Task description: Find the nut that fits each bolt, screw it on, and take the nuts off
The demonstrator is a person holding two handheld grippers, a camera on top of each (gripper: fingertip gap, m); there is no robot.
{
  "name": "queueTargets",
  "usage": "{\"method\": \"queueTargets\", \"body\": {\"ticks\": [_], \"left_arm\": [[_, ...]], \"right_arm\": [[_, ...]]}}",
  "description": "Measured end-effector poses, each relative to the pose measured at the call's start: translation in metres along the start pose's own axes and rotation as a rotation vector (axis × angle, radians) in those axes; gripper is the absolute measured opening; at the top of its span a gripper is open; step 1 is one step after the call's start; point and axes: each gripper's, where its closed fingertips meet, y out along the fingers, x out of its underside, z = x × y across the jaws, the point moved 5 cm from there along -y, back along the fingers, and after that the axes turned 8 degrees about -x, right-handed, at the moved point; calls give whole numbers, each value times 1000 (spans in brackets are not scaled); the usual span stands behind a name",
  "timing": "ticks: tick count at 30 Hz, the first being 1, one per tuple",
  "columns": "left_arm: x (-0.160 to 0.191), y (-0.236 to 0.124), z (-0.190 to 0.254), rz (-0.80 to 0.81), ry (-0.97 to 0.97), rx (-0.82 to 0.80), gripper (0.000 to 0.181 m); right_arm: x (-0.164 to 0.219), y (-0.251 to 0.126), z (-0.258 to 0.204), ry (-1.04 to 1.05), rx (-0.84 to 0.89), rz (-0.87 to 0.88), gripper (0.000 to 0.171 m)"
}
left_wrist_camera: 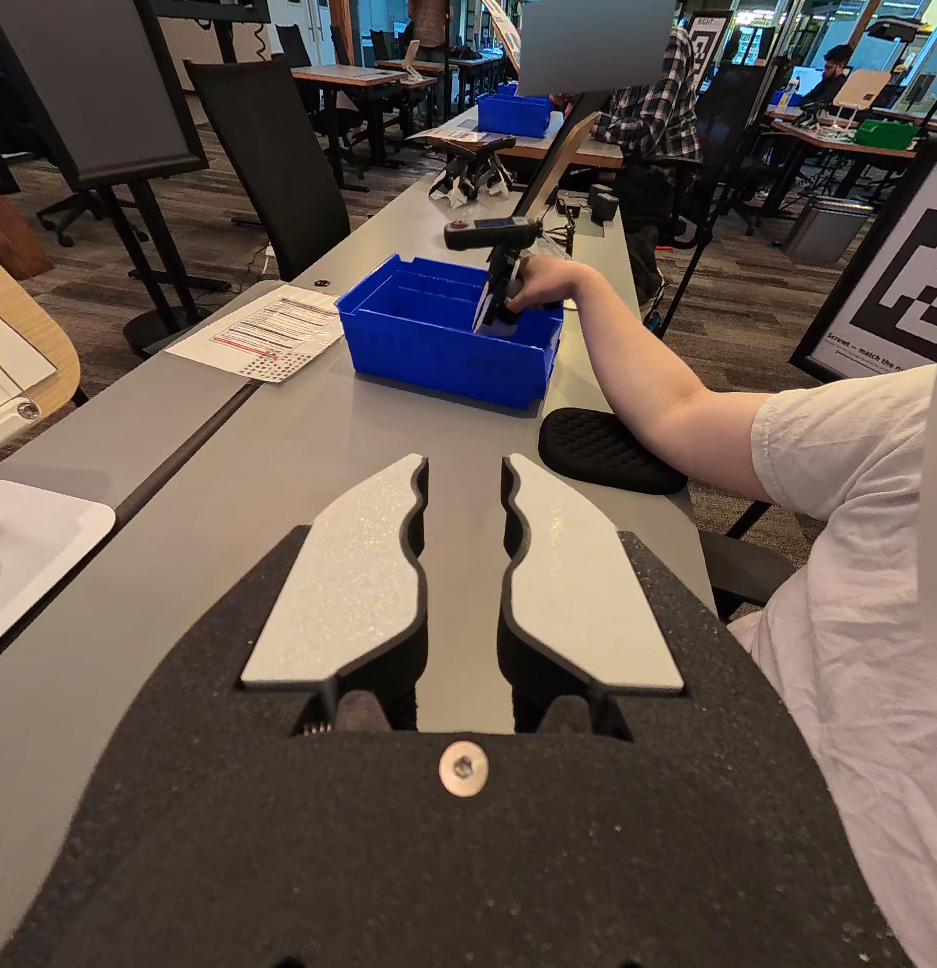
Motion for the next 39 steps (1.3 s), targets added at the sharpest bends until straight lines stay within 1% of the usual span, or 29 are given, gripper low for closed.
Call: {"method": "queueTargets", "body": {"ticks": [3, 7, 11, 14, 16, 17, 20, 22, 24, 26, 27, 30, 32, 34, 36, 39], "left_arm": [[1, 1, 0, -6, 1, 1, 25], [2, 2, -1, -10, -4, -1, 25], [2, 1, -2, -20, -6, -6, 25], [-1, -10, -8, -27, 1, -47, 26], [-6, -29, -20, -24, 11, -130, 25], [-7, -44, -30, -37, 13, -200, 25], [-1, -106, -67, -134, 10, -490, 25], [16, -159, -91, -223, -40, -708, 25], [46, -208, -110, -385, -111, -879, 25], [80, -243, -125, -510, -205, -962, 24], [96, -254, -131, -554, -286, -965, 24], [136, -264, -150, -597, -534, -892, 20], [162, -268, -165, -657, -645, -897, 17], [184, -269, -176, -717, -713, -906, 17], [198, -264, -185, -741, -771, -898, 17], [206, -249, -203, -703, -799, -900, 17]], "right_arm": [[-1, -1, -1, -5, 5, 1, 10], [-17, -6, 6, 26, 70, 79, 10], [-18, 8, 10, 50, 93, 18, 10], [-24, -2, 8, 66, 80, 93, 19], [-30, -18, 6, 57, 97, 181, 21], [-34, -26, 4, 48, 98, 227, 22], [-45, -52, -4, 18, 118, 353, 23], [-53, -65, -10, -2, 134, 423, 22], [-62, -76, -19, -21, 143, 482, 22], [-70, -84, -31, -46, 150, 519, 23], [-75, -87, -38, -60, 154, 532, 22], [-90, -97, -69, -119, 142, 566, 23], [-102, -103, -96, -181, 131, 597, 23], [-111, -108, -122, -242, 127, 622, 23], [-118, -109, -144, -293, 120, 619, 23], [-122, -105, -163, -347, 138, 586, 23]]}}
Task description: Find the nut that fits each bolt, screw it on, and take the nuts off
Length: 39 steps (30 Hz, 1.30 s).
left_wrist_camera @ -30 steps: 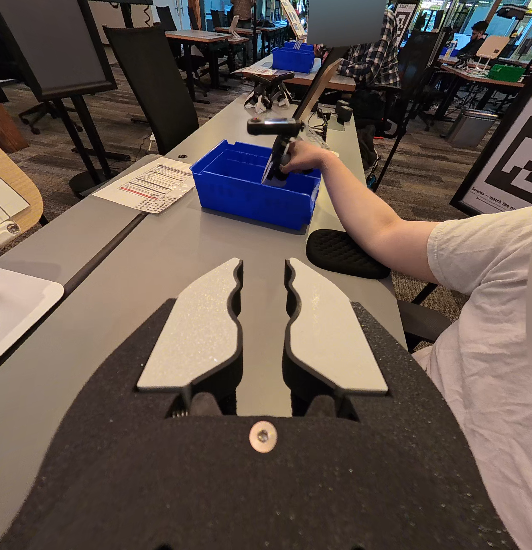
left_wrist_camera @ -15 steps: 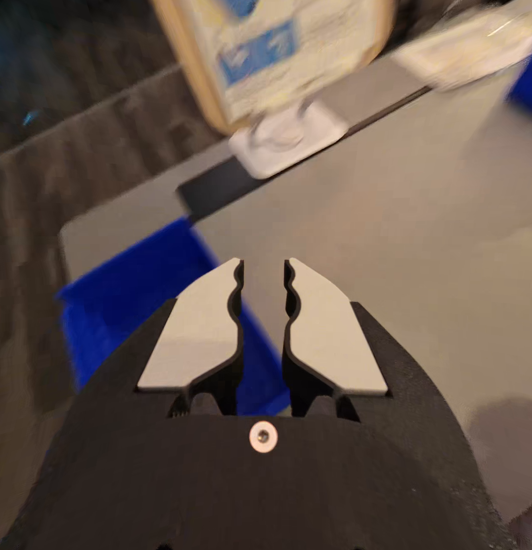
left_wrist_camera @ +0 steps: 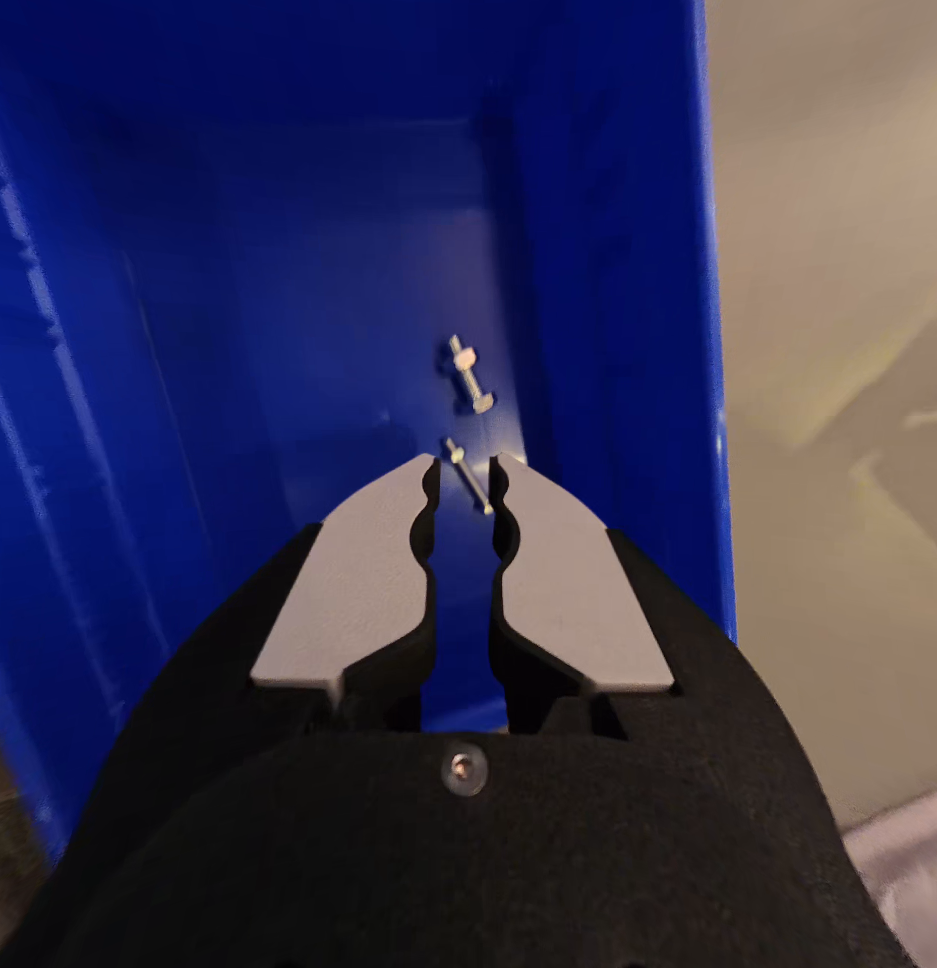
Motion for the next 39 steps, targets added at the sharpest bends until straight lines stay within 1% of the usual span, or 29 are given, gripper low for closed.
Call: {"method": "queueTargets", "body": {"ticks": [3, 4, 6, 8, 11, 12, 13, 15, 17, 20, 22, 25, 26, 27, 28, 30, 32, 33, 34, 36, 39], "left_arm": [[-13, 21, 10, 12, -24, 24, 20], [-14, 28, 13, -7, -16, 11, 22], [-13, 42, 16, -54, 16, -37, 33], [-13, 53, 17, -89, 28, -90, 38], [-14, 66, 16, -115, 38, -157, 35], [-13, 69, 14, -127, 41, -182, 31], [-13, 72, 14, -136, 46, -197, 23], [-13, 76, 14, -140, 40, -191, 18], [-13, 76, 12, -131, 52, -190, 18], [-14, 69, 7, -80, 88, -140, 18], [-18, 53, -2, 0, 48, -99, 17], [-31, 7, -10, 213, 43, -78, 17], [-37, -14, -3, 312, 64, -41, 17], [-44, -37, 10, 427, 94, 35, 17], [-50, -61, 31, 544, 130, 148, 17], [-54, -110, 87, 745, 260, 448, 17], [-45, -148, 151, 860, 458, 745, 16], [-39, -160, 181, 891, 535, 854, 16], [-34, -167, 209, 911, 587, 941, 16], [-25, -170, 259, 909, 645, 1071, 16], [-10, -157, 316, 856, 690, 1170, 16]], "right_arm": [[-1, 4, -7, -23, 5, -34, 23], [0, 5, -8, -26, 8, -43, 23], [1, 6, -8, -30, 12, -52, 23], [2, 6, -6, -32, 16, -64, 23], [4, 6, -3, -39, 27, -76, 23], [5, 7, -3, -39, 27, -80, 23], [5, 7, -2, -42, 29, -83, 23], [7, 7, 0, -49, 35, -100, 23], [9, 8, 2, -61, 47, -120, 23], [11, 5, 6, -75, 76, -145, 22], [9, 1, 6, -77, 82, -129, 22], [0, -5, 1, -89, 61, -68, 22], [-5, -7, -3, -95, 53, -43, 22], [-11, -9, -9, -105, 36, -13, 21], [-18, -10, -18, -122, 7, 25, 21], [-40, -10, -47, -171, -100, 141, 21], [-66, -9, -93, -230, -300, 303, 21], [-78, -11, -121, -256, -437, 383, 21], [-87, -14, -148, -273, -562, 441, 21], [-99, -21, -191, -294, -742, 530, 21], [-107, -32, -236, -282, -939, 648, 20]]}}
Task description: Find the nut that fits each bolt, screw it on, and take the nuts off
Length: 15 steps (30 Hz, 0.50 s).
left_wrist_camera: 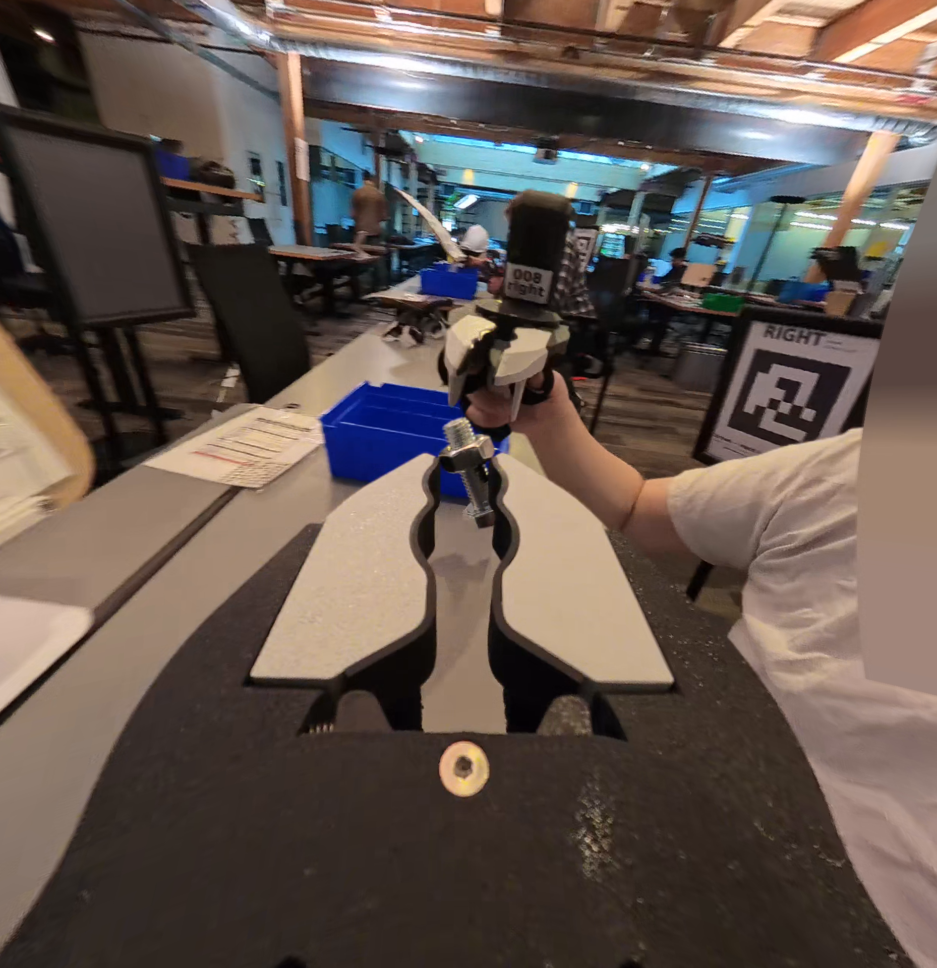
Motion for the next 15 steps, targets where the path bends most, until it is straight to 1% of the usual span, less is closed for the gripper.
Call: {"method": "queueTargets", "body": {"ticks": [3, 5, 8, 11, 12, 15], "left_arm": [[22, 35, 13, -48, 18, 32, 16], [31, 47, 19, -83, 45, 34, 16], [35, 54, 25, -99, 75, 28, 16], [37, 56, 28, -113, 104, 21, 16], [37, 57, 28, -109, 119, 17, 16], [39, 57, 31, -123, 137, 31, 16]], "right_arm": [[-1, 21, -14, 68, -91, 90, 20], [0, 29, -17, 109, -112, 121, 20], [8, 37, -13, 174, -111, 117, 22], [14, 44, -14, 237, -167, 129, 16], [16, 46, -13, 243, -159, 119, 14], [20, 51, -15, 248, -179, 88, 17]]}}
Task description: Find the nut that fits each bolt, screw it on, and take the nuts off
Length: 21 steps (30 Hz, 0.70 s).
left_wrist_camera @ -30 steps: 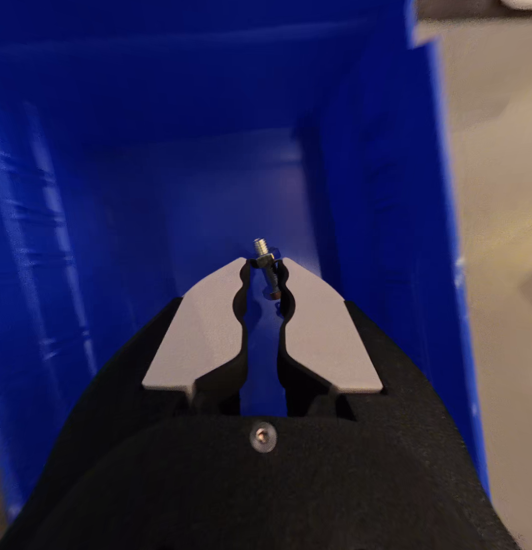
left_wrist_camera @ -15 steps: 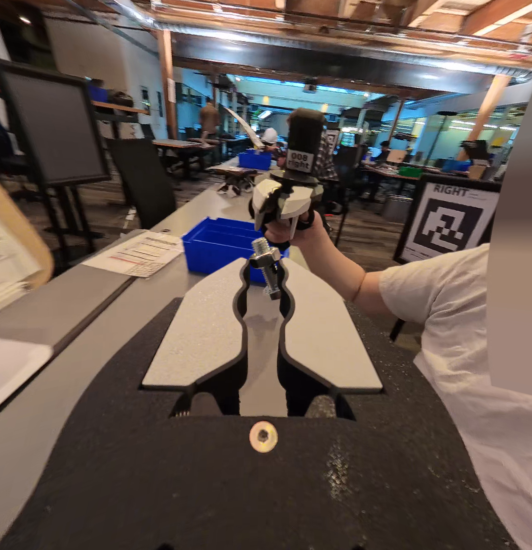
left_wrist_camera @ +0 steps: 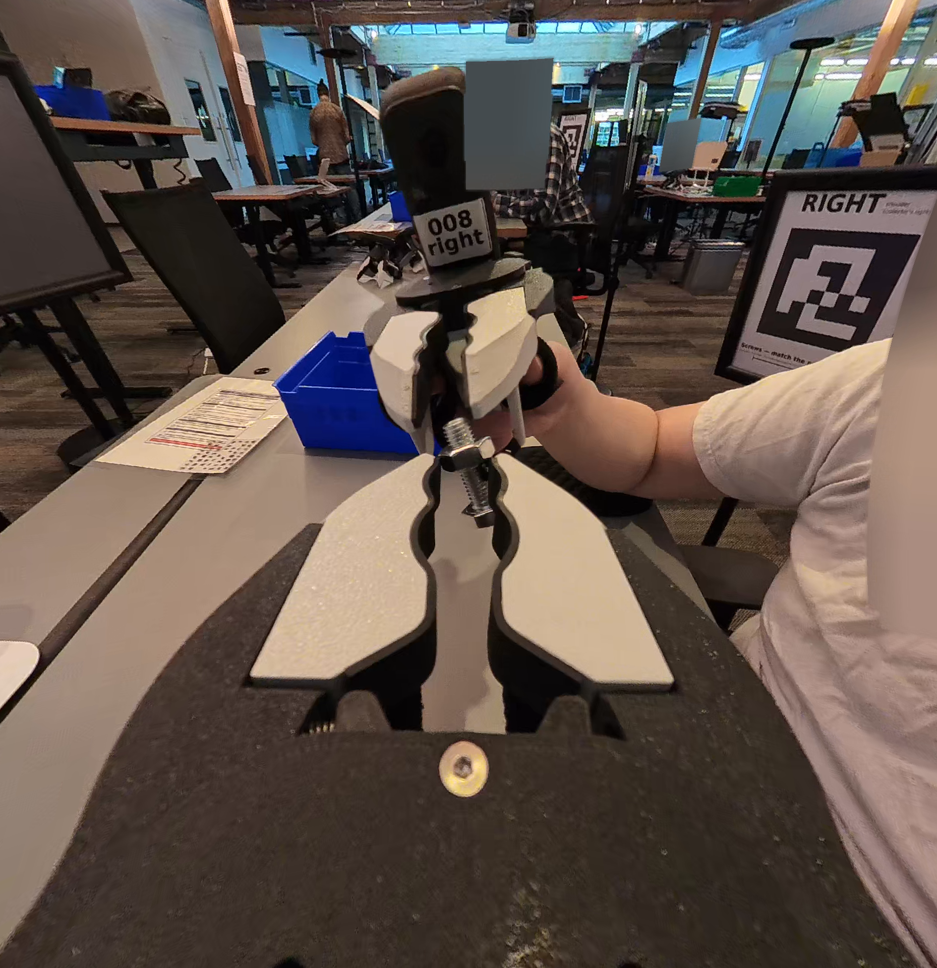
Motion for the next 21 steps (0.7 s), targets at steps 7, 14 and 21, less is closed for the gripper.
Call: {"method": "queueTargets", "body": {"ticks": [7, 14, 21], "left_arm": [[2, 2, 2, -16, 34, -6, 16], [2, 1, -5, -9, -34, -40, 35], [16, 4, -1, -127, -127, 64, 50]], "right_arm": [[7, 5, -2, 42, -68, -28, 9], [10, 4, 3, 54, -69, -27, 9], [4, 0, -3, -112, -31, -68, 9]]}}
